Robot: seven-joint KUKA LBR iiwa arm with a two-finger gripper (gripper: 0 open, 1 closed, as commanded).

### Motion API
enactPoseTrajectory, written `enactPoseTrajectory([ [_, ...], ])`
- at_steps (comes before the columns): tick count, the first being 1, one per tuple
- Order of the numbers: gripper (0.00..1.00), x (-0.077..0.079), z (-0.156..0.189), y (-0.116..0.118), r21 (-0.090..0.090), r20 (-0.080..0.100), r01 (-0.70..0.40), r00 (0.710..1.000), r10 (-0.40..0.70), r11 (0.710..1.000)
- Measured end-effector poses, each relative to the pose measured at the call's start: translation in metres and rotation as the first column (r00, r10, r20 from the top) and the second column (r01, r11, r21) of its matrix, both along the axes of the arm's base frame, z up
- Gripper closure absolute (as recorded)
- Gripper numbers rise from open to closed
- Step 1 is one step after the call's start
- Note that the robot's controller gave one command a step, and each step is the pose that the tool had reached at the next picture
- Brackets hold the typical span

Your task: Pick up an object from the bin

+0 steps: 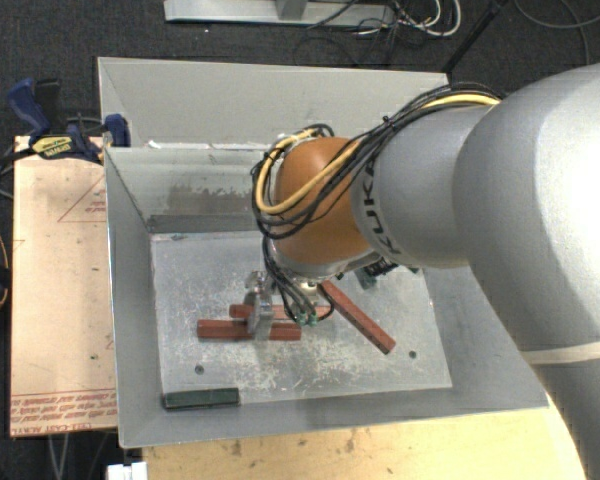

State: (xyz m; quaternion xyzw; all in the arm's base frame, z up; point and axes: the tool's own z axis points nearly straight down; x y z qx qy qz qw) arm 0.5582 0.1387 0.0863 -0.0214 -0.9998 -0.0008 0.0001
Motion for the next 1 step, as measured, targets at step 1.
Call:
enactPoseTrajectory([
  [1,1.00,0.0004,0.0068,0.0000,0.000,0.001,0.000,1.000,0.000,1.000],
])
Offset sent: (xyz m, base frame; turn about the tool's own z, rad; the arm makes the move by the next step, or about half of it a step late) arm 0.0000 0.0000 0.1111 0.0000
